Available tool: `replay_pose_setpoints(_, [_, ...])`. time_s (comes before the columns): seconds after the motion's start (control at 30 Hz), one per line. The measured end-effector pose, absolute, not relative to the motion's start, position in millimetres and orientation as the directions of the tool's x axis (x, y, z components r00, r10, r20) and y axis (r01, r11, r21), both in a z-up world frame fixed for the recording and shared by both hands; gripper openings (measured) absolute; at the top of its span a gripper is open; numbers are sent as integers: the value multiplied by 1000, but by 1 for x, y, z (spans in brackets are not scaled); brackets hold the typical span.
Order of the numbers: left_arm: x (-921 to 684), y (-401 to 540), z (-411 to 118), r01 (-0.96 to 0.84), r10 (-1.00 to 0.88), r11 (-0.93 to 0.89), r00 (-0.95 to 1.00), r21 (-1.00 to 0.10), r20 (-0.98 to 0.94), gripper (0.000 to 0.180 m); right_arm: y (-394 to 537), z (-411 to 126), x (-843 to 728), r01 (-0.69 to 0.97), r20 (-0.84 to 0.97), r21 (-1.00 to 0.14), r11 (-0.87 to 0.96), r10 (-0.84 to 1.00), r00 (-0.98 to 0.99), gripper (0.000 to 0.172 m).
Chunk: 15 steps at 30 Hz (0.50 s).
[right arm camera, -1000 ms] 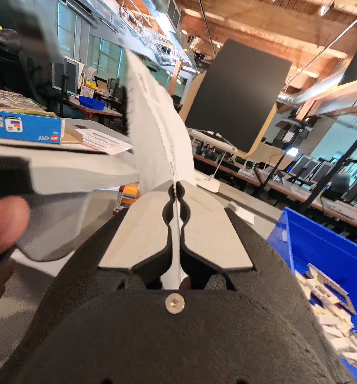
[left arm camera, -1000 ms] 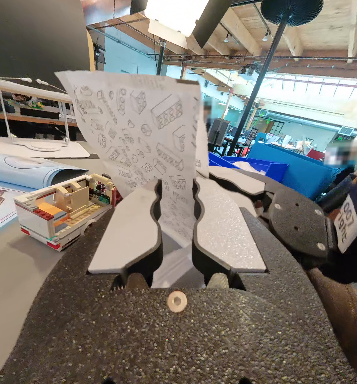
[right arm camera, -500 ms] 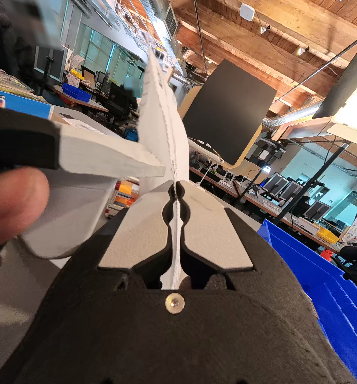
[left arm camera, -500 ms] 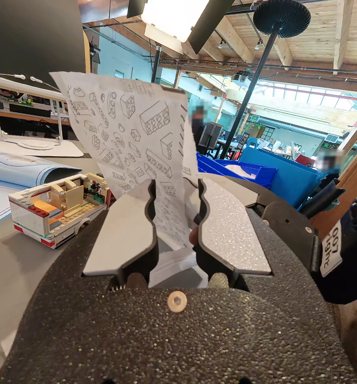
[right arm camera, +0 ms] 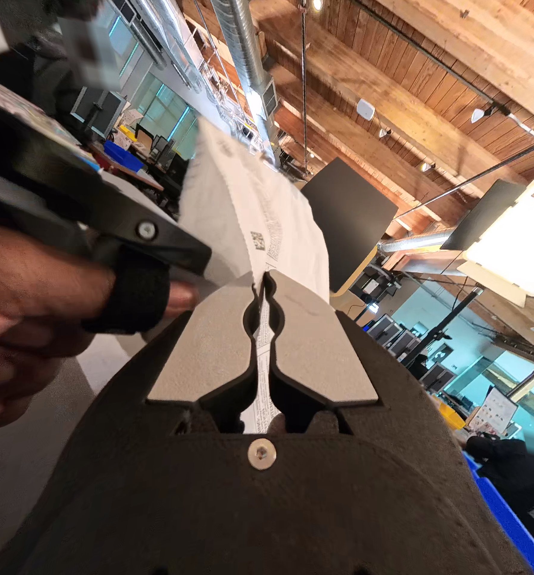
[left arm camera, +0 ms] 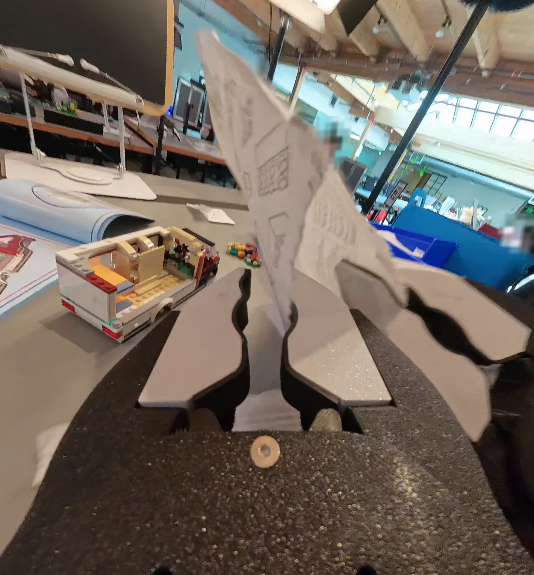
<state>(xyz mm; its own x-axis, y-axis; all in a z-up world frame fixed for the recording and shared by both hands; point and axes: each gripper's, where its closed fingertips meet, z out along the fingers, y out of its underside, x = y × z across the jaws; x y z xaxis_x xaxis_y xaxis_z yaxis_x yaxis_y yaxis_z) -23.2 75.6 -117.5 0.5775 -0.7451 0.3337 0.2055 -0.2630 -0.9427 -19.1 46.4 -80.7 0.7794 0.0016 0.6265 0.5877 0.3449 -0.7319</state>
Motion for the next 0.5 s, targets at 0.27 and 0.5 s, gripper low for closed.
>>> replay_pose_setpoints(0.27, [-25,84,-133,174,-731,-211,626,-962,273,0,49,-87,-6,739,725,-625,252,-162,669,0])
replay_pose_setpoints(0.5, [-26,81,-135,169,-726,-184,640,-968,249,0,72,-130,25,772,765,-635,-14,-153,626,21])
